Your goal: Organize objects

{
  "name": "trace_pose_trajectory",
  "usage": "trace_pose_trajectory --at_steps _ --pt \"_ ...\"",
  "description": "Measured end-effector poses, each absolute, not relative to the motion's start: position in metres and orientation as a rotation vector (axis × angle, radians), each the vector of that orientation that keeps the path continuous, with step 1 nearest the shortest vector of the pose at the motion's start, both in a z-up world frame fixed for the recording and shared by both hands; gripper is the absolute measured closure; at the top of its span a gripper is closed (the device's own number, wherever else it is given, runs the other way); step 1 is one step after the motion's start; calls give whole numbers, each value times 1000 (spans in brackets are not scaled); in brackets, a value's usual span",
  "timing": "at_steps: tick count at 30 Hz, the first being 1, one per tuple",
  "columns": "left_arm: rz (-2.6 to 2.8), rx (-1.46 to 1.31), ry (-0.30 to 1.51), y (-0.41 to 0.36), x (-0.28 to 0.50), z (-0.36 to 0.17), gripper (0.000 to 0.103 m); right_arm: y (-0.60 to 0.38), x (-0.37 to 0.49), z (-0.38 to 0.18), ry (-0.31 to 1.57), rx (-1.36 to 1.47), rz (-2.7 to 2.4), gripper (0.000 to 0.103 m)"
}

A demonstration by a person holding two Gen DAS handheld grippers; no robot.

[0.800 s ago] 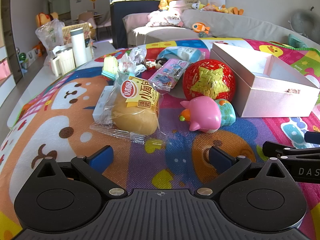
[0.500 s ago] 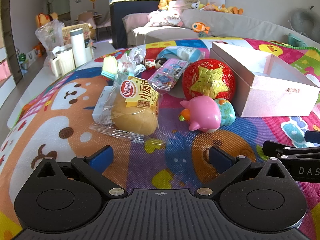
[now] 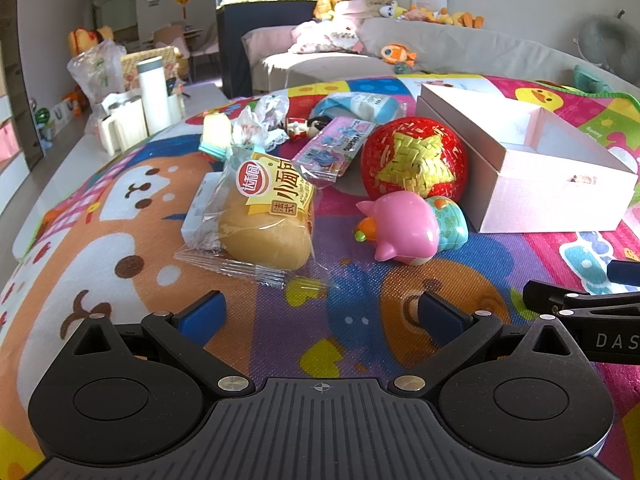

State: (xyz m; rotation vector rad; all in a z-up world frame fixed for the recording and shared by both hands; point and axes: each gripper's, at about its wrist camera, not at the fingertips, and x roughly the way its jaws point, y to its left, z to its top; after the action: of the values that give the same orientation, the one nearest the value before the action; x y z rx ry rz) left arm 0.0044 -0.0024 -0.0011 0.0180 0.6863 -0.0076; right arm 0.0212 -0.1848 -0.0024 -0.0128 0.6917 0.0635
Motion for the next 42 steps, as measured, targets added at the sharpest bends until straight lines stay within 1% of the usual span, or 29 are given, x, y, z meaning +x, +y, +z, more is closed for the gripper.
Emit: trace_pose_trajectory --at_steps 30,37,42 --pt "-8 20 686 -4 -1 1 0 -183 21 -2 692 -12 63 0" --pt "-52 -19 674 10 -8 7 1 -189 22 -1 703 -17 98 0" --pt "-4 67 455 28 -17 50 1 -193 20 1 717 -26 145 0"
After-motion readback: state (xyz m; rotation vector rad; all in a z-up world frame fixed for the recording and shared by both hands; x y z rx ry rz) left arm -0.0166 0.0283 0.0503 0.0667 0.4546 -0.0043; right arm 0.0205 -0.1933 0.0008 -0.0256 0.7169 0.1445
